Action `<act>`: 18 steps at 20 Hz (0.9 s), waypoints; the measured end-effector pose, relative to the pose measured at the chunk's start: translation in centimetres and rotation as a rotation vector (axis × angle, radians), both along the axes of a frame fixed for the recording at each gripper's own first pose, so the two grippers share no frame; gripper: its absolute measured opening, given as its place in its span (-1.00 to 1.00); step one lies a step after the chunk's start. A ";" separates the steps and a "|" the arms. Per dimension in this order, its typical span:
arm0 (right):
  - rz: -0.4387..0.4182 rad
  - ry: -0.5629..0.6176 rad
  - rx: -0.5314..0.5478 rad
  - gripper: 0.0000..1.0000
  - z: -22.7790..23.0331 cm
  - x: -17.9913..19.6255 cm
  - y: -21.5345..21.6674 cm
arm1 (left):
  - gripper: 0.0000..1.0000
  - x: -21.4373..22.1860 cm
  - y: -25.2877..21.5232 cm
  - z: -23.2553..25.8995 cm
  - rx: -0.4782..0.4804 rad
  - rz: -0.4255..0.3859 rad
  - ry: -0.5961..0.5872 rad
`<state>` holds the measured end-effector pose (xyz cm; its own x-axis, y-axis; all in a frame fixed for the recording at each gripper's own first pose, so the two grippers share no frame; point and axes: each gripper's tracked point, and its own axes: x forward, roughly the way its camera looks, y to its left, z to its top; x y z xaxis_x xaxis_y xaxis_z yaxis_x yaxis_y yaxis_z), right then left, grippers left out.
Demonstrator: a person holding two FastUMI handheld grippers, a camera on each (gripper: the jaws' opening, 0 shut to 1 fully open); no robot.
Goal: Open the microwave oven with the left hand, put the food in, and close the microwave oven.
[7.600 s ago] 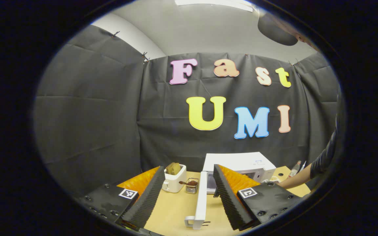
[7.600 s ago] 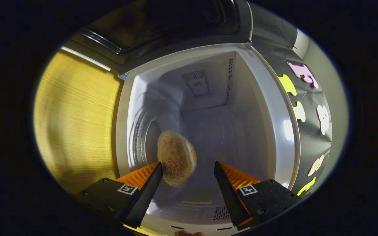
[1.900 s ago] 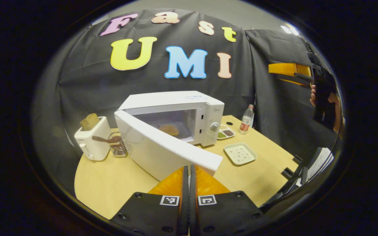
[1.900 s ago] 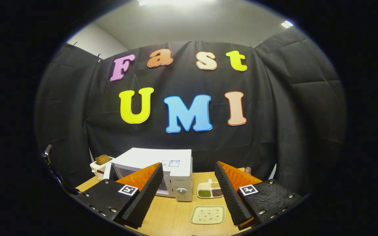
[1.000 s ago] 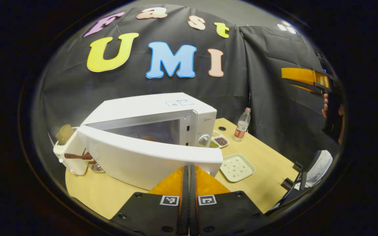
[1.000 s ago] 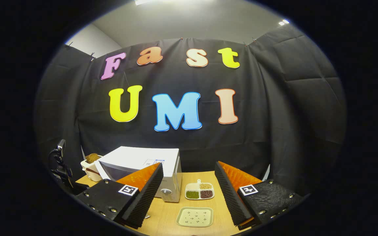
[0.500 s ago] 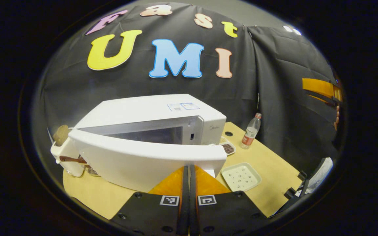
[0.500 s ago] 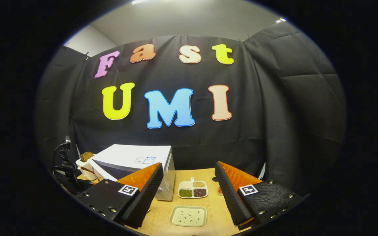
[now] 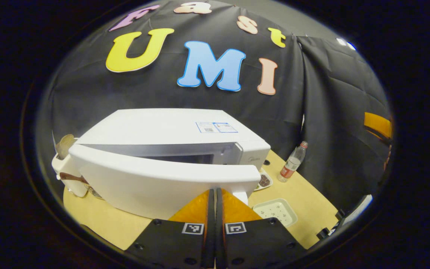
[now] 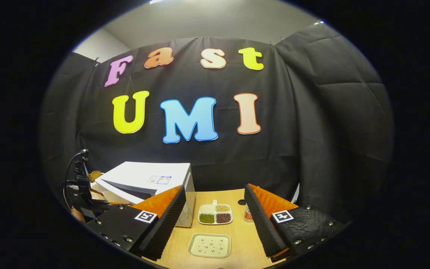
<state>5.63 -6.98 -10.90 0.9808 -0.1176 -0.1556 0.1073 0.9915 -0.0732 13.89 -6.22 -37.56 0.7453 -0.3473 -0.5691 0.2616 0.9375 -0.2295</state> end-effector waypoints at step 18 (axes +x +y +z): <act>0.001 0.000 -0.012 0.93 0.2 1.4 -0.7 | -0.87 4.6 -0.6 -0.2 -0.004 0.088 -0.015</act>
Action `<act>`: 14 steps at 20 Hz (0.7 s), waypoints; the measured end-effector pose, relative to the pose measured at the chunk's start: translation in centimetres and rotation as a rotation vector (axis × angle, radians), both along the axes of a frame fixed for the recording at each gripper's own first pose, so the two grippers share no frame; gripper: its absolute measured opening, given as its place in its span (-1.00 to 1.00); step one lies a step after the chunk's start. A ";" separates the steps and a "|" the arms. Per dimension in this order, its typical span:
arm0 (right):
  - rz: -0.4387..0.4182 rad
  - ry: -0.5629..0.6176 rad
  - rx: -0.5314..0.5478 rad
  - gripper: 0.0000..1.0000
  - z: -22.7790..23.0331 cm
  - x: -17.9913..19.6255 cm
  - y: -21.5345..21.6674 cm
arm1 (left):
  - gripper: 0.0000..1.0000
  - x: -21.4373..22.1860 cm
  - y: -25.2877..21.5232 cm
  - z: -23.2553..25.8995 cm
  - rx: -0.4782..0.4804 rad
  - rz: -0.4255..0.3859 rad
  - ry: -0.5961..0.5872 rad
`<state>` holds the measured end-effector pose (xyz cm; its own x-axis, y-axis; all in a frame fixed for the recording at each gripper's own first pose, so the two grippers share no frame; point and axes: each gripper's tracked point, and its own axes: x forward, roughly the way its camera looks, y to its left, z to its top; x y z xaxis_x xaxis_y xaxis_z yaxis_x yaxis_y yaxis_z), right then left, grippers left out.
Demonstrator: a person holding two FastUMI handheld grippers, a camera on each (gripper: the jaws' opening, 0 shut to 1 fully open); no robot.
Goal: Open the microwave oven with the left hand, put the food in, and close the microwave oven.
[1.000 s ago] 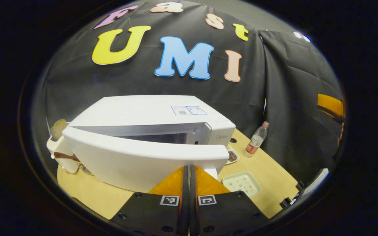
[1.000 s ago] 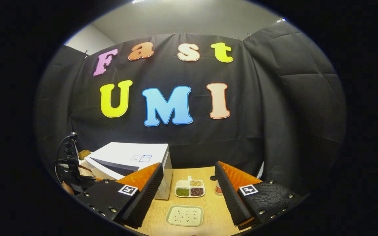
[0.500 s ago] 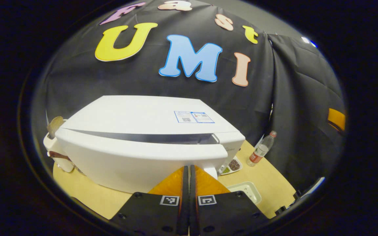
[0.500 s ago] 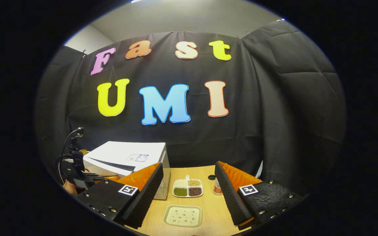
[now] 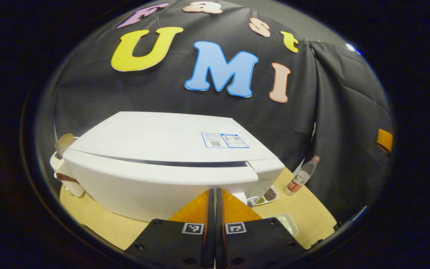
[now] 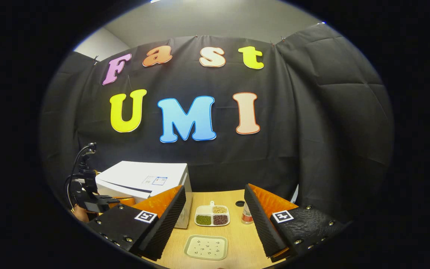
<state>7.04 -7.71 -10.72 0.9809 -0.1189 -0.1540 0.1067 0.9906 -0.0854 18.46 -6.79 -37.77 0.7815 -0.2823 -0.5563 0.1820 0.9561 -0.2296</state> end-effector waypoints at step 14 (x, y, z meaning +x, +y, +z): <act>0.006 0.017 -0.015 0.93 -0.5 0.3 -0.5 | -0.87 1.4 -0.6 -0.5 0.046 0.043 -0.034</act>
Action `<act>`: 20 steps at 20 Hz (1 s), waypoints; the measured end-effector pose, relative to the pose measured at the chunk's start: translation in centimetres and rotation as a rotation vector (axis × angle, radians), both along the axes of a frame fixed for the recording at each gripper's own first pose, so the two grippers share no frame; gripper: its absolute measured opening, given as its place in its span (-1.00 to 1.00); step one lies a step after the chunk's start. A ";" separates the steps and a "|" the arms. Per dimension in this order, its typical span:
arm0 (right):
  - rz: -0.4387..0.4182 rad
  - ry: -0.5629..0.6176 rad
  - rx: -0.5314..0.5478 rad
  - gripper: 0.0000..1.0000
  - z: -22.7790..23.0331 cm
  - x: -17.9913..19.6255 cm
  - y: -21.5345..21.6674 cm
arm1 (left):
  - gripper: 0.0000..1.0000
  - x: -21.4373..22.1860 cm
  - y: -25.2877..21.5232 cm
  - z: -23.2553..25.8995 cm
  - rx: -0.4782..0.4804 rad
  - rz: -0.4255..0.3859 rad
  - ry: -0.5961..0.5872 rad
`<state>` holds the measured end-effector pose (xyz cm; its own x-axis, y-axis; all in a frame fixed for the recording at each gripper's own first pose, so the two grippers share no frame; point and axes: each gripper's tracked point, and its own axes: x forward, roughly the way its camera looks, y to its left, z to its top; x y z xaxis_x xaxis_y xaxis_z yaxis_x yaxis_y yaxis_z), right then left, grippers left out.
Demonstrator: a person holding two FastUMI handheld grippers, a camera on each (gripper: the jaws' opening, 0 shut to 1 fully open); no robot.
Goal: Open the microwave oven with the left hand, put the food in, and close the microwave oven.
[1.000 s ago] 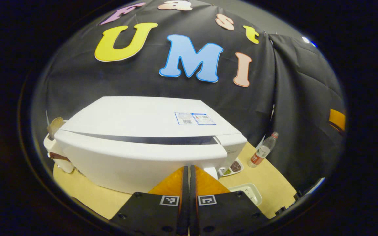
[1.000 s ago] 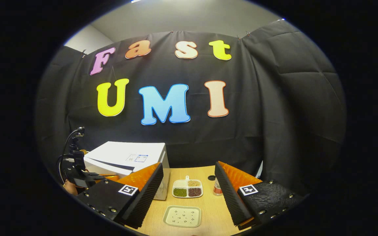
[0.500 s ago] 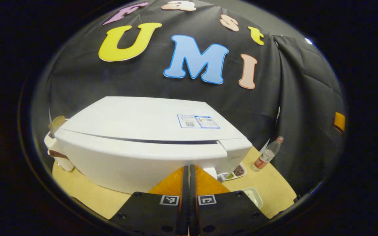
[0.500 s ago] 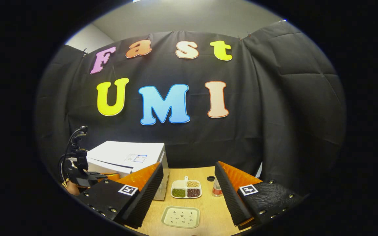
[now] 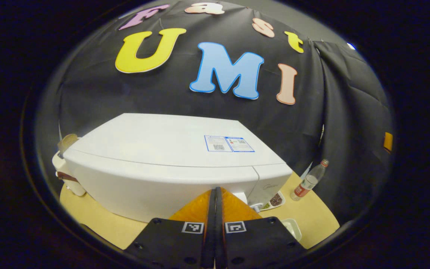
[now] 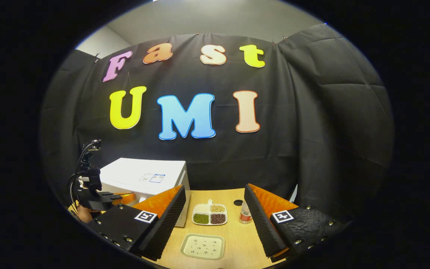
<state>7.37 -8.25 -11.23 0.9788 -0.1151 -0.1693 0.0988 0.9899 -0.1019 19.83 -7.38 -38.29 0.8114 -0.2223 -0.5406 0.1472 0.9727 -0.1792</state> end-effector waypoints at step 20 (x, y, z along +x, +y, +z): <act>0.127 -0.170 0.031 0.92 10.3 -3.0 10.5 | 0.87 -11.9 13.4 34.4 0.080 0.205 -0.518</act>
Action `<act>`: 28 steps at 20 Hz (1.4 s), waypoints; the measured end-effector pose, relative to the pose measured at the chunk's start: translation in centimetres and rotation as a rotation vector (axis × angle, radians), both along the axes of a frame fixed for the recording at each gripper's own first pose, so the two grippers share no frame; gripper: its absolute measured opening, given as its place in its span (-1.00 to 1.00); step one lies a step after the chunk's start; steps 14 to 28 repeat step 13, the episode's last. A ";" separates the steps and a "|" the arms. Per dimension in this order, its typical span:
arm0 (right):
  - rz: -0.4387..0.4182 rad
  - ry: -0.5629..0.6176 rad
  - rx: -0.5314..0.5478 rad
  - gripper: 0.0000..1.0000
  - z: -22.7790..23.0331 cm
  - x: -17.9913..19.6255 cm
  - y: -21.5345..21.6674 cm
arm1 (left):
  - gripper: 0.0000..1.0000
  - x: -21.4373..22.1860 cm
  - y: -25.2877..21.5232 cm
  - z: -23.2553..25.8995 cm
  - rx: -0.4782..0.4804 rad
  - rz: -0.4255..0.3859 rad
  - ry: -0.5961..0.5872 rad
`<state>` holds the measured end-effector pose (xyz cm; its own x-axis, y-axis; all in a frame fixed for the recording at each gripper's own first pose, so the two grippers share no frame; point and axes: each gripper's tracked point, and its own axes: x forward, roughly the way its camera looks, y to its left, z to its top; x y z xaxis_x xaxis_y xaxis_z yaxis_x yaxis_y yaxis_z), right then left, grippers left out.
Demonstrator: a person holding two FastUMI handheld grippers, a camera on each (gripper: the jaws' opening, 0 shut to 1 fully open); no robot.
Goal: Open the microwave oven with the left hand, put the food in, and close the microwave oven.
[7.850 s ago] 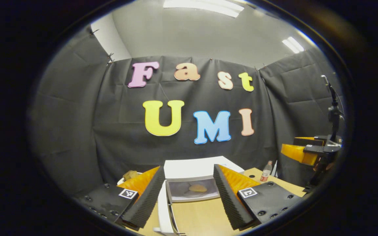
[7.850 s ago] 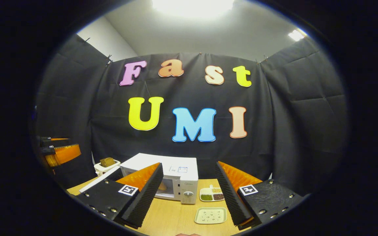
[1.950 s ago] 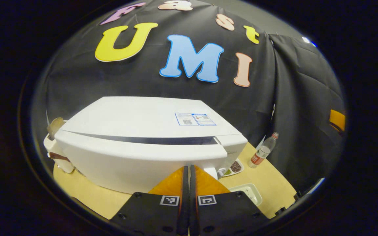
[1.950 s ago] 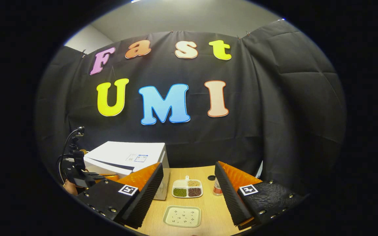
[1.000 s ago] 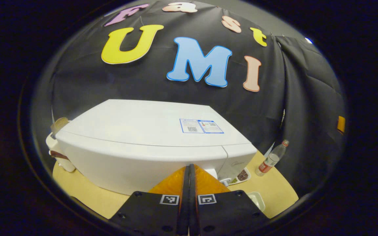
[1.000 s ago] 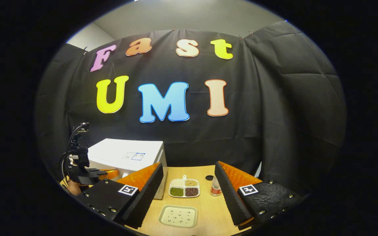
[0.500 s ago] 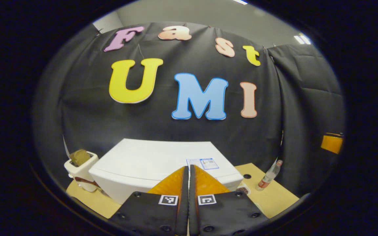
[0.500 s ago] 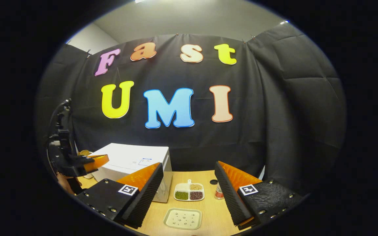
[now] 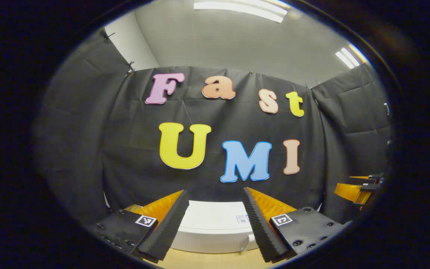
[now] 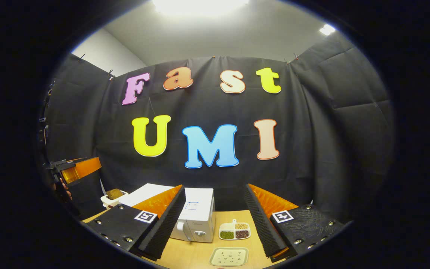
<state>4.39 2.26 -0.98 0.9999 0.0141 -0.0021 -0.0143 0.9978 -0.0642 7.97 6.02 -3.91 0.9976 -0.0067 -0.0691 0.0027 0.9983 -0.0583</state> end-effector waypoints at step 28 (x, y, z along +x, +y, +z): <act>-0.047 -0.042 -0.029 0.92 4.5 -5.8 6.3 | 0.86 -6.5 3.3 4.9 -0.044 -0.075 -0.060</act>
